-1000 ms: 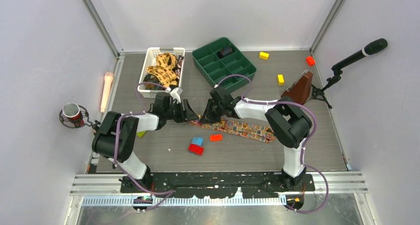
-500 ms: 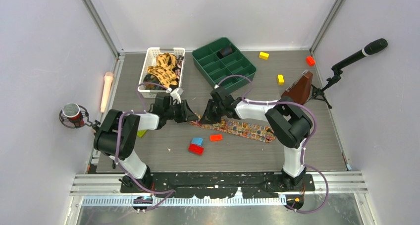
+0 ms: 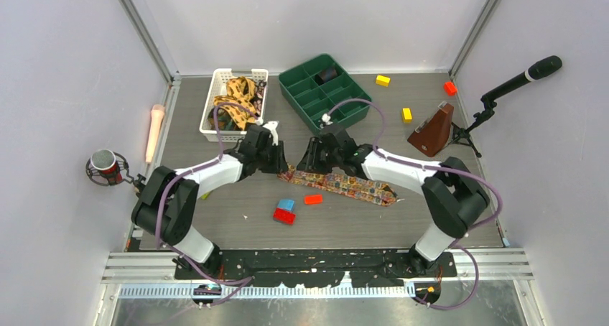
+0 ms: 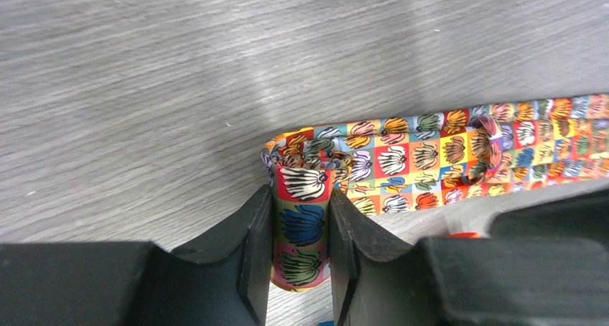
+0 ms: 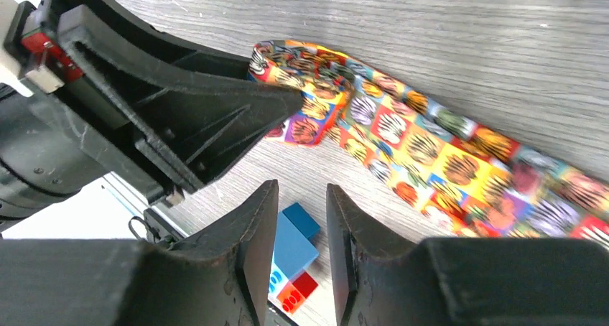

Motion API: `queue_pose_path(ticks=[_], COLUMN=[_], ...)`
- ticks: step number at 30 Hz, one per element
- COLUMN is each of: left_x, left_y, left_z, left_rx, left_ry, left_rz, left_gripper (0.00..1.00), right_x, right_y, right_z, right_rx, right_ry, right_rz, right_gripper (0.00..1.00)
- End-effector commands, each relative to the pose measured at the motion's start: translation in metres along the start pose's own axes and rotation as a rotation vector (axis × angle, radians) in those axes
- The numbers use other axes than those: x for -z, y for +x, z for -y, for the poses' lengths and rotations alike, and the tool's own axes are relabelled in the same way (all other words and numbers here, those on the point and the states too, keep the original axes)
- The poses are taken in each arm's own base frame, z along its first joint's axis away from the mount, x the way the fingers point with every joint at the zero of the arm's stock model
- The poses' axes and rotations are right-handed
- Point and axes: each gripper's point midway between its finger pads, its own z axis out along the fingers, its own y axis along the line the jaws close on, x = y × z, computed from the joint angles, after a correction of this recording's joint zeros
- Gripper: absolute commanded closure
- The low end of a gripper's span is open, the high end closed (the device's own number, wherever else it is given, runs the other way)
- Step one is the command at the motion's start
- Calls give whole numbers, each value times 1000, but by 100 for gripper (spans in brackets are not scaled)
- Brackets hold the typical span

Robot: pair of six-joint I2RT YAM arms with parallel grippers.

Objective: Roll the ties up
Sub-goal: Roll the tie at the center of the board.

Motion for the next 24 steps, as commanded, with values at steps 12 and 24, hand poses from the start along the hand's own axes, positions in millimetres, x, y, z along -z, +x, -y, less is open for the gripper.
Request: queue_pose_path(ticks=[12, 24], left_x=[20, 18], left_y=[-23, -24], left_z=[-24, -21], left_rx=[-351, -559], left_ry=[-504, -810], left_rz=[0, 12], left_gripper=[72, 74], right_x=[65, 75], right_y=[-48, -52], right_z=[26, 35], right_rx=[78, 63], right_ry=[149, 183], right_rz=[310, 352], right_gripper=[62, 62])
